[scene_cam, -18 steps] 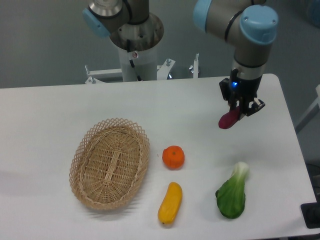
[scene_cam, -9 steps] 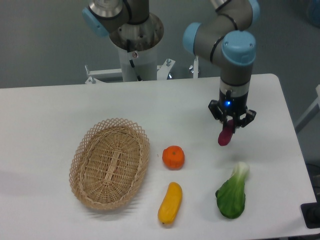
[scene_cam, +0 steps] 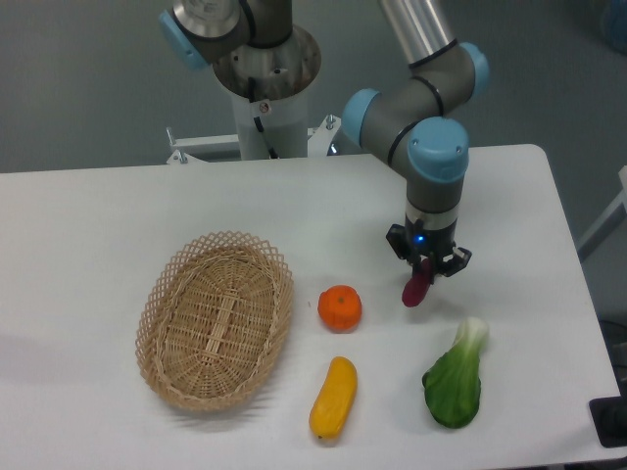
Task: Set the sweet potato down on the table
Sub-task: 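Move the held sweet potato toward the orange and lower it, then open the gripper to release the sweet potato onto the table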
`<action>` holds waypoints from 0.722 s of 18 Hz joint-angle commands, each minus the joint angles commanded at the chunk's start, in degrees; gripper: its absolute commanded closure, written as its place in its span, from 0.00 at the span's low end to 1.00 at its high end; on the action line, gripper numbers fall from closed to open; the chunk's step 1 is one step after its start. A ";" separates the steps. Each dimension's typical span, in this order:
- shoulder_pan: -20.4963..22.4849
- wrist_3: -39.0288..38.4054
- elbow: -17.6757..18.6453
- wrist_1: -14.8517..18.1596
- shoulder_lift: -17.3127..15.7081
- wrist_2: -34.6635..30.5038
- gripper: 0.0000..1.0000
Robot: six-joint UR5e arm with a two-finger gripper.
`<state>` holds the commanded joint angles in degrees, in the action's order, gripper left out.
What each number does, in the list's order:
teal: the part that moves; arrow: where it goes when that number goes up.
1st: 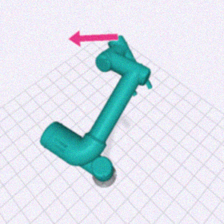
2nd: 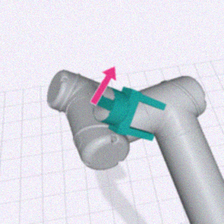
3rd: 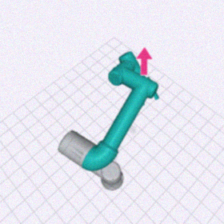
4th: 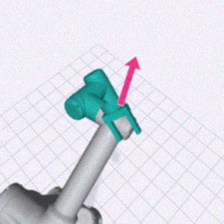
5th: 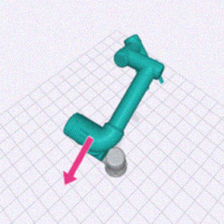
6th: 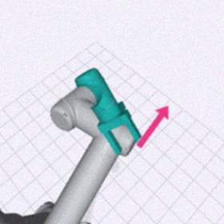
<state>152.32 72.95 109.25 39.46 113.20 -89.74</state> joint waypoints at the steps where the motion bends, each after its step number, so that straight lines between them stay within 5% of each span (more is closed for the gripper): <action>1: -0.17 0.00 0.00 0.00 0.18 0.00 0.73; 5: -0.26 0.09 0.00 0.00 0.36 0.09 0.70; 6: -0.26 0.00 0.00 0.09 0.36 0.09 0.59; 9: -0.26 0.09 -0.79 0.00 -0.26 0.00 0.05; 13: -0.26 0.00 -1.41 0.00 -1.93 0.09 0.00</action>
<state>152.05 72.95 107.84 39.46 111.27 -89.65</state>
